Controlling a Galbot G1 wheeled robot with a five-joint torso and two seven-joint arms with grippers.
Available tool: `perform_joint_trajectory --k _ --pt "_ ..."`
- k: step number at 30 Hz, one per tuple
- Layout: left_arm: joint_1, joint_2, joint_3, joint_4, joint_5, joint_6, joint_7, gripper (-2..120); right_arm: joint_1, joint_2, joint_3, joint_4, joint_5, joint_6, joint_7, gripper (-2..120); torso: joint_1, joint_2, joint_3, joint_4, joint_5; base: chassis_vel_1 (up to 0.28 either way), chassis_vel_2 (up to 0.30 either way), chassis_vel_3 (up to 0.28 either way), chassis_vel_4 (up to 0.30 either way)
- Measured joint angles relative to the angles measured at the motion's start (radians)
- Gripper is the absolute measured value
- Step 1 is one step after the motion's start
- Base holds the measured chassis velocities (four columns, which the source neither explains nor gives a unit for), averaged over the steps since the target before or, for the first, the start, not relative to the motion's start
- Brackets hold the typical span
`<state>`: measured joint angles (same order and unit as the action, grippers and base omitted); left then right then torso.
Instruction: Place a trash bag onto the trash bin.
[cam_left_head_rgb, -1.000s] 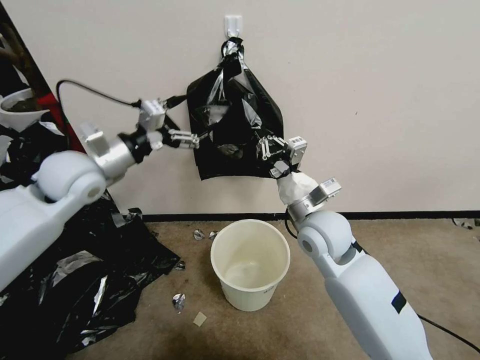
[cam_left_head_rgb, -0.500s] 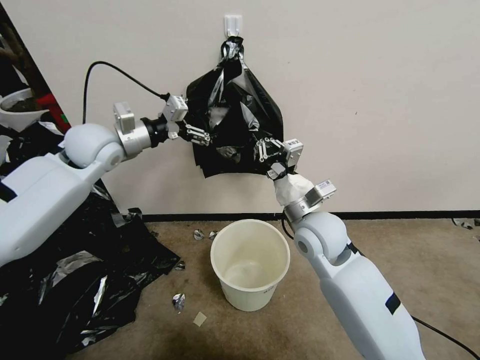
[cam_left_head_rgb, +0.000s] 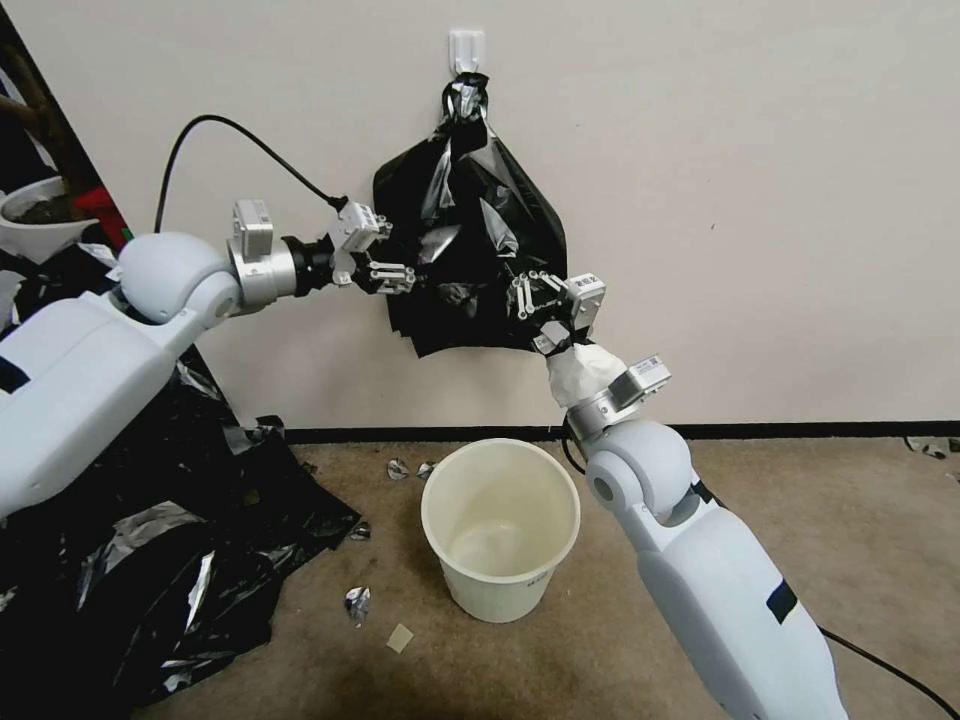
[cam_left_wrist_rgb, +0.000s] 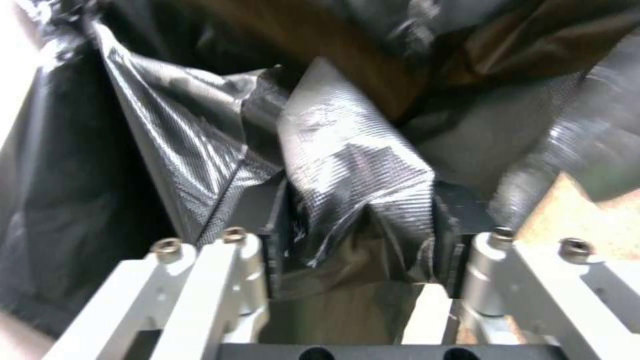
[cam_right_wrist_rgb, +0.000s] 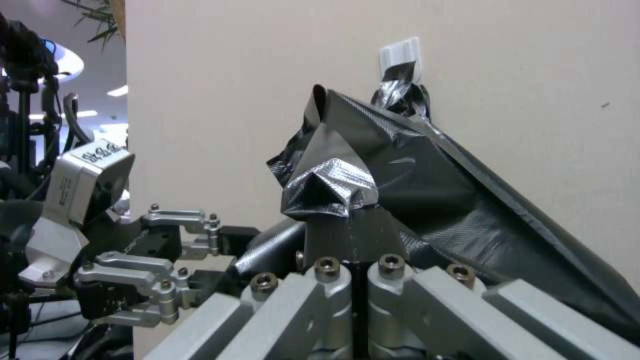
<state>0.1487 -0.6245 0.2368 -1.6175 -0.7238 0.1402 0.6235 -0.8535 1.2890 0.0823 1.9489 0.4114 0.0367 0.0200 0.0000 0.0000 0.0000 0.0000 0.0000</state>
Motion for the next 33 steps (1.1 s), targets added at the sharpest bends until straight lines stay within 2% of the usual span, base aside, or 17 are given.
perform_joint_trajectory --k 4,6,10,12,13,14,17,18,19,21,23,24,27,28,29,32,33 --pt "0.029 0.004 -0.026 -0.006 0.000 0.007 -0.018 29 -0.003 -0.004 0.002 0.001 0.000 0.006 0.000 0 0.000 0.000 0.000 0.0000 0.0000 0.000 0.000 0.000 0.000" --pt "0.063 0.007 -0.055 -0.015 -0.003 0.009 -0.040 18 -0.007 -0.005 0.004 0.003 0.002 0.010 0.000 0 0.000 0.000 0.000 0.0000 0.0000 0.000 0.000 0.000 0.000" --pt "0.106 0.007 -0.094 -0.028 -0.014 0.008 -0.068 11 -0.013 -0.005 0.004 0.003 0.003 0.016 0.001 0 0.000 0.000 0.000 0.0000 0.0000 0.000 0.000 0.000 0.000" --pt "0.192 0.003 -0.174 -0.057 -0.054 0.003 -0.127 1 -0.032 -0.005 0.005 0.005 0.003 0.030 0.007 0 0.000 0.000 0.000 0.0001 0.0001 0.000 0.000 0.000 0.000" --pt "0.242 -0.003 -0.213 -0.079 -0.080 -0.002 -0.159 0 -0.043 -0.005 0.006 0.006 0.002 0.033 0.012 0 0.000 0.000 0.000 0.0001 0.0000 0.000 0.000 0.000 0.000" --pt "0.242 -0.003 -0.213 -0.079 -0.080 -0.002 -0.159 0 -0.043 -0.005 0.006 0.006 0.002 0.033 0.012 0 0.000 0.000 0.000 0.0001 0.0000 0.000 0.000 0.000 0.000" --pt "0.421 -0.036 -0.317 -0.159 -0.141 -0.043 -0.265 0 -0.089 -0.004 0.009 0.017 0.003 0.038 0.052 0 0.000 0.000 0.000 0.0001 -0.0002 0.000 0.000 0.000 0.000" --pt "0.491 -0.058 -0.358 -0.191 -0.152 -0.071 -0.318 0 -0.112 -0.001 0.008 0.026 0.006 0.038 0.082 0 0.000 0.000 0.000 0.0002 -0.0004 0.000 0.000 0.000 0.000" --pt "0.491 -0.058 -0.358 -0.191 -0.152 -0.071 -0.318 0 -0.112 -0.001 0.008 0.026 0.006 0.038 0.082 0 0.000 0.000 0.000 0.0002 -0.0004 0.000 0.000 0.000 0.000" --pt "0.601 -0.118 -0.436 -0.251 -0.161 -0.120 -0.407 0 -0.153 0.009 0.001 0.047 0.016 0.043 0.140 0 0.000 0.000 0.000 0.0001 0.0000 0.000 0.000 0.000 0.000" --pt "0.689 -0.176 -0.502 -0.300 -0.158 -0.149 -0.459 0 -0.201 0.020 -0.009 0.077 0.024 0.058 0.192 0 0.000 0.000 0.000 -0.0001 0.0001 0.000 0.000 0.000 0.000" --pt "0.689 -0.176 -0.502 -0.300 -0.158 -0.149 -0.459 0 -0.201 0.020 -0.009 0.077 0.024 0.058 0.192 0 0.000 0.000 0.000 -0.0001 0.0001 0.000 0.000 0.000 0.000" --pt "0.801 -0.244 -0.559 -0.359 -0.134 -0.171 -0.495 0 -0.261 0.033 -0.017 0.121 0.025 0.072 0.227 0 0.000 0.000 0.000 -0.0001 0.0001 0.000 0.000 0.000 0.000" --pt "0.894 -0.296 -0.598 -0.401 -0.098 -0.185 -0.504 0 -0.308 0.039 -0.020 0.158 0.021 0.082 0.236 0 0.000 0.000 0.000 0.0000 0.0000 0.000 0.000 0.000 0.000" --pt "0.894 -0.296 -0.598 -0.401 -0.098 -0.185 -0.504 0 -0.308 0.039 -0.020 0.158 0.021 0.082 0.236 0 0.000 0.000 0.000 0.0000 0.0000 0.000 0.000 0.000 0.000" --pt "0.998 -0.370 -0.636 -0.453 -0.046 -0.199 -0.516 0 -0.367 0.046 -0.021 0.209 0.005 0.099 0.237 0 0.000 0.000 0.000 0.0001 0.0000 0.000 0.000 0.000 0.000" --pt "0.998 -0.370 -0.636 -0.453 -0.046 -0.199 -0.516 0 -0.367 0.046 -0.021 0.209 0.005 0.099 0.237 0 0.000 0.000 0.000 0.0001 0.0000 0.000 0.000 0.000 0.000"
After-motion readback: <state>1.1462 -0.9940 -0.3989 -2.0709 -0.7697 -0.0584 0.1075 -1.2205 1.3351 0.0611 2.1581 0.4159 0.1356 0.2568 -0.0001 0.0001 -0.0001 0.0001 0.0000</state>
